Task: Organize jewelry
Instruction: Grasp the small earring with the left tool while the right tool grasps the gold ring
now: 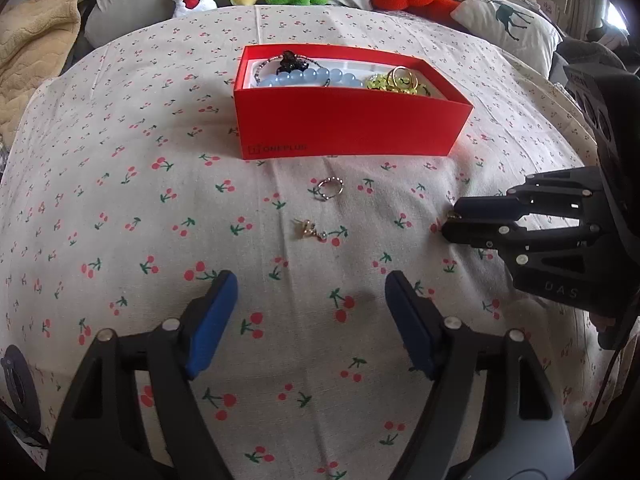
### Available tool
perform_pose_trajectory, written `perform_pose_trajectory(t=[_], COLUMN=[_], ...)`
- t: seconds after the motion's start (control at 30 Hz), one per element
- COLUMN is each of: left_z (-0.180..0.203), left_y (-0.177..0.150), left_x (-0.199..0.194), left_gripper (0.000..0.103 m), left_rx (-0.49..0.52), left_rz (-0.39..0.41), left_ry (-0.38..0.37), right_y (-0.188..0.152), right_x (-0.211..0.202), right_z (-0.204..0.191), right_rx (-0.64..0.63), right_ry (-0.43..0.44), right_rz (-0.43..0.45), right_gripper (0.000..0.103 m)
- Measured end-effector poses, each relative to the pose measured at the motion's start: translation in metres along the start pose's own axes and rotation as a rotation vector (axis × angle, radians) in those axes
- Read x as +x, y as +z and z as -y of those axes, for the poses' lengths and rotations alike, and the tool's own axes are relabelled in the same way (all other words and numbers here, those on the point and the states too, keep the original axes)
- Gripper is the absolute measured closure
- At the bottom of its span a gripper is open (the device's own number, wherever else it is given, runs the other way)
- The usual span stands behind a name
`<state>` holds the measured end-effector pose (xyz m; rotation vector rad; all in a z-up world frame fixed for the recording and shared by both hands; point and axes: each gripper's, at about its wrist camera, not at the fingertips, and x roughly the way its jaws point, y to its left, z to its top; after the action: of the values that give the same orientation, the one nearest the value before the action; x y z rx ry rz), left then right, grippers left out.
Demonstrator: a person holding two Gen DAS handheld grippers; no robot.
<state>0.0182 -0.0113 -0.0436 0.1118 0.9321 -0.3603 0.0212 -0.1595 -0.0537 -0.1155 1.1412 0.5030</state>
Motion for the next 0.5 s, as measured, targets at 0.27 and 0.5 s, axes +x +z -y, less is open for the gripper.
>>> perform_pose_trajectory(t=[0.27,0.5], left_z=[-0.005,-0.001], left_y=[0.009,0.013], left_x=[0.006,0.013], left_gripper=[0.059,0.062], left_rx=[-0.028,-0.014], left_rz=[0.009,0.010], left_ry=[-0.032,-0.018], right_y=[0.000,0.000], right_x=[-0.016,-0.023], right_z=[0.006,0.009], right_rx=[0.044,0.060], right_ry=[0.010,0.013], right_rz=[0.025,0.032], right_gripper=[0.083,0.083])
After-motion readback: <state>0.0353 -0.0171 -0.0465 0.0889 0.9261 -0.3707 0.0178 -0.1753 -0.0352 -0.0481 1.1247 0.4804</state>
